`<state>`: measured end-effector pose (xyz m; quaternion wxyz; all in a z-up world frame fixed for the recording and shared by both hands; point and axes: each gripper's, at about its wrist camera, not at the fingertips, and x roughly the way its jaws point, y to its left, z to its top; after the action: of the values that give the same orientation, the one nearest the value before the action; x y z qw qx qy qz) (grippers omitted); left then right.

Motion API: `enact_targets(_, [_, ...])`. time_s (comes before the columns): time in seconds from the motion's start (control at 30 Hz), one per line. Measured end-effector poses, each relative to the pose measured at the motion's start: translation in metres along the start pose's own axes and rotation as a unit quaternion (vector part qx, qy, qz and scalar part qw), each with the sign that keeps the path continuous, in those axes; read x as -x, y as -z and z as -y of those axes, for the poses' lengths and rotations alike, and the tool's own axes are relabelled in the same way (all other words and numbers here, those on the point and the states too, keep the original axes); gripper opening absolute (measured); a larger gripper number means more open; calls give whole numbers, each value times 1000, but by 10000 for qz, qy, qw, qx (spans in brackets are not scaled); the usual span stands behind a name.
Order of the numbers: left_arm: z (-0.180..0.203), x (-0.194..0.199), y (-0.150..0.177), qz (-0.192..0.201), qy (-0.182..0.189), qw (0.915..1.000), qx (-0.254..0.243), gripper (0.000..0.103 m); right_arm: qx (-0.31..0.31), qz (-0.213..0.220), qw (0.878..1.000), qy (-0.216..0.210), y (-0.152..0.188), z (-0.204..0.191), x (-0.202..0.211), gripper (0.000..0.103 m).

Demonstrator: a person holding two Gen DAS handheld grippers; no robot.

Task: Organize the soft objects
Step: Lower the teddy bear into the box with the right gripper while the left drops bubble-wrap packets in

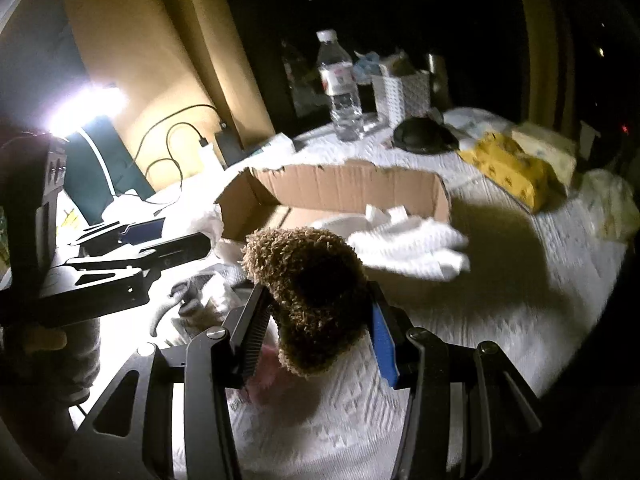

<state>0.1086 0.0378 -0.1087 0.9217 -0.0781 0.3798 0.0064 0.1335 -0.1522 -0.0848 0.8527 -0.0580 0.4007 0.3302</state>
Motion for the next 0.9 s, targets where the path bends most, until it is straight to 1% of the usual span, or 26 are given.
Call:
enact_targets(0.13, [-9,-2,-9,90,-156,9998,12,60,132,73,9999,-34,-15,-7,-1,50])
enact_targets(0.33, [-22,-15,-18,102,-296,9995,60,60,279,119,9995,-71,-30,-12,-7,50])
enact_targets(0.57, [-29,-35,-22,13,-301,9994,147,60,392,100,9991,-141,-45,-15,-23,50])
enact_targets(0.77, [-34,-54,-21,-199,-291,9991,248,61,422,-6,9988,-239,-55,-14,-48,50])
enact_targets(0.9, [-35,-61,-21,-230,-290,9990,262,65,381,-78,9988,-307,-58,-10,-65,50])
